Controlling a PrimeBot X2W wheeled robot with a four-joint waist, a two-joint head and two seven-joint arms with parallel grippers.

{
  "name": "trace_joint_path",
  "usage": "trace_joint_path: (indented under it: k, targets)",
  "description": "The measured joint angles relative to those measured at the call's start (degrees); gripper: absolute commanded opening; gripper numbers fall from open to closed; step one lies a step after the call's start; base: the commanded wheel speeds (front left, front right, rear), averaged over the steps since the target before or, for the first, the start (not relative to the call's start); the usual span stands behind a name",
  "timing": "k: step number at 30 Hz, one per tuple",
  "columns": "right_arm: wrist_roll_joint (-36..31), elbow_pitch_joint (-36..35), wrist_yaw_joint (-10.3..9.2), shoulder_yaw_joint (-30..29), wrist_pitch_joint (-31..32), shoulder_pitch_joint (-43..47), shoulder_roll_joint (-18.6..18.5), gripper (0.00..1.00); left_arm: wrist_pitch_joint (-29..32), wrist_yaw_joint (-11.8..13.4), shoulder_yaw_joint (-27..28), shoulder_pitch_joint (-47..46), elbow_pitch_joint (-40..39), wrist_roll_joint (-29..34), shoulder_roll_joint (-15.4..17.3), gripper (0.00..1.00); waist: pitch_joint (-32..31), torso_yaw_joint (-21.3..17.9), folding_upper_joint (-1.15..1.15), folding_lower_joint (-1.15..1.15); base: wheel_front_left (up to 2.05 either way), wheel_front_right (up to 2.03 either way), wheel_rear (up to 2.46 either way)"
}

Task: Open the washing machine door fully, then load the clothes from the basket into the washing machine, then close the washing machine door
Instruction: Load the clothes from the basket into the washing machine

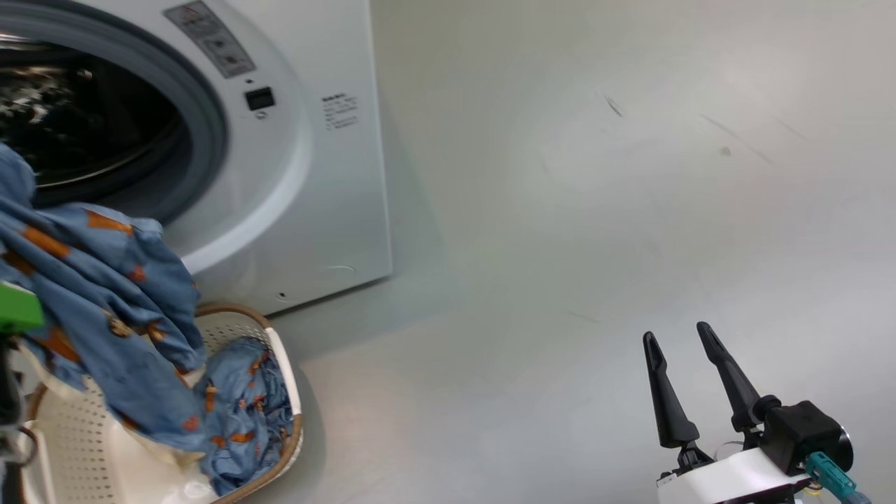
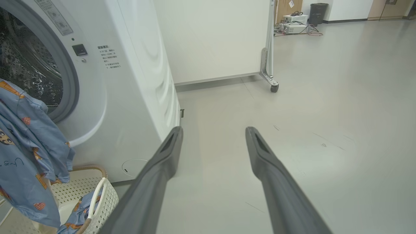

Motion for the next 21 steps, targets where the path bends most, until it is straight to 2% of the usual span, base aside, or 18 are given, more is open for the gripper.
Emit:
trace_joint_path:
  k: [17, 21]
  targets:
    - [6.04, -1.86, -0.70, 1.94, 0.00, -1.74, 0.18, 1.00, 7.67, -0.02, 3.91, -21.39, 12.78, 2.45, 16.05, 0.00, 14.80, -9.66, 0.00, 0.01, 0.00, 0.00, 0.00]
    - [6.94, -2.42, -1.65, 1.92, 0.00, -1.95, 0.21, 1.00, 9.00, 0.07, 4.38, -27.75, 14.91, 2.03, 16.67, 0.00, 18.47, -10.96, 0.00, 0.01, 0.00, 0.00, 0.00]
